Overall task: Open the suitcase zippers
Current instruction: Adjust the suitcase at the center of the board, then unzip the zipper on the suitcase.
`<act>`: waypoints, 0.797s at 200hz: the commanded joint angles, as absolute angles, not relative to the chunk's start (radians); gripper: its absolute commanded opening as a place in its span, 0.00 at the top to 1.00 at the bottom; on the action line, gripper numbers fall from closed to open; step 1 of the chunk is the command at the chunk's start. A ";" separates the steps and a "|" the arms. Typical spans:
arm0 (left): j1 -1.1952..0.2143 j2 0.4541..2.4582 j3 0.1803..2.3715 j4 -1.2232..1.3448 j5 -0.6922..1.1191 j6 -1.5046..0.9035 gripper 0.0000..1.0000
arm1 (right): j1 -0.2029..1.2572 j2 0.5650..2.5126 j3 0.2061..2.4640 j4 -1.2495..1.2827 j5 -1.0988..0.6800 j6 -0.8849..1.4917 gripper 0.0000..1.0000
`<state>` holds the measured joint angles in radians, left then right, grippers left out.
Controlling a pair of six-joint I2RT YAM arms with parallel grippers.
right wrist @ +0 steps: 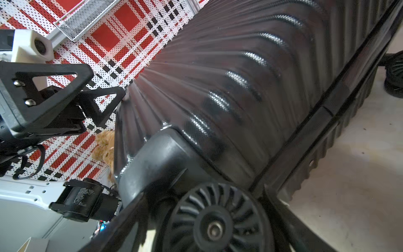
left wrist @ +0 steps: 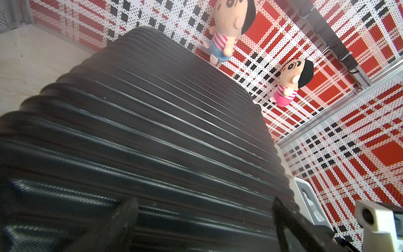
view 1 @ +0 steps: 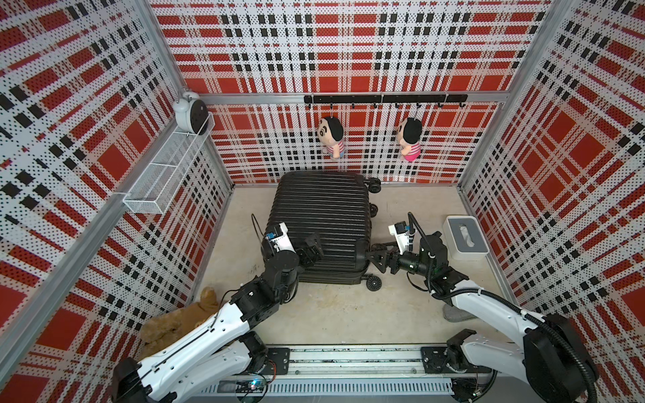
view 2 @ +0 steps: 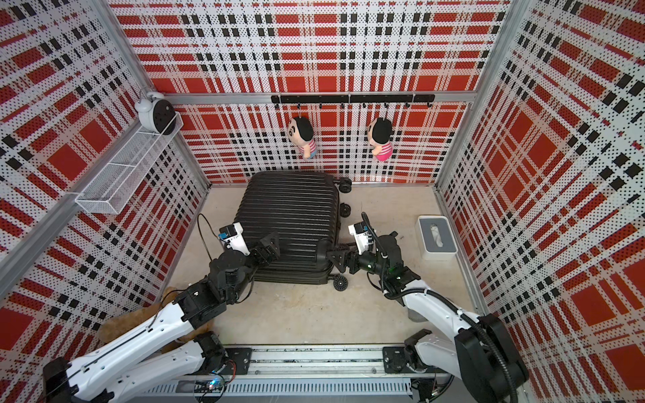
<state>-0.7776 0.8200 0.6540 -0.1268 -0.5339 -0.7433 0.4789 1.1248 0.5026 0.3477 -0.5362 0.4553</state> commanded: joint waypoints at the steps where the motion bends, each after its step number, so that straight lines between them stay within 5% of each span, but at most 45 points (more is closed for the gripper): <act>1: -0.756 0.808 0.616 -0.216 -0.496 -0.750 0.02 | 0.489 1.032 0.421 0.359 -0.409 0.392 0.15; 66: -0.663 0.764 0.586 -0.222 -0.422 -0.733 0.02 | 0.491 0.957 0.088 0.806 -0.355 0.429 0.26; 94: -0.634 0.769 0.581 -0.214 -0.399 -0.721 0.02 | 0.492 1.111 0.099 0.895 -0.369 0.401 0.42; 159: -0.589 0.788 0.586 -0.200 -0.366 -0.694 0.02 | 0.515 1.482 0.139 1.273 -0.382 0.344 0.46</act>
<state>-0.6113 0.7654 0.6159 -0.1169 -0.4030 -0.7055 0.5079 1.3876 0.1108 1.0477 -0.3695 0.3847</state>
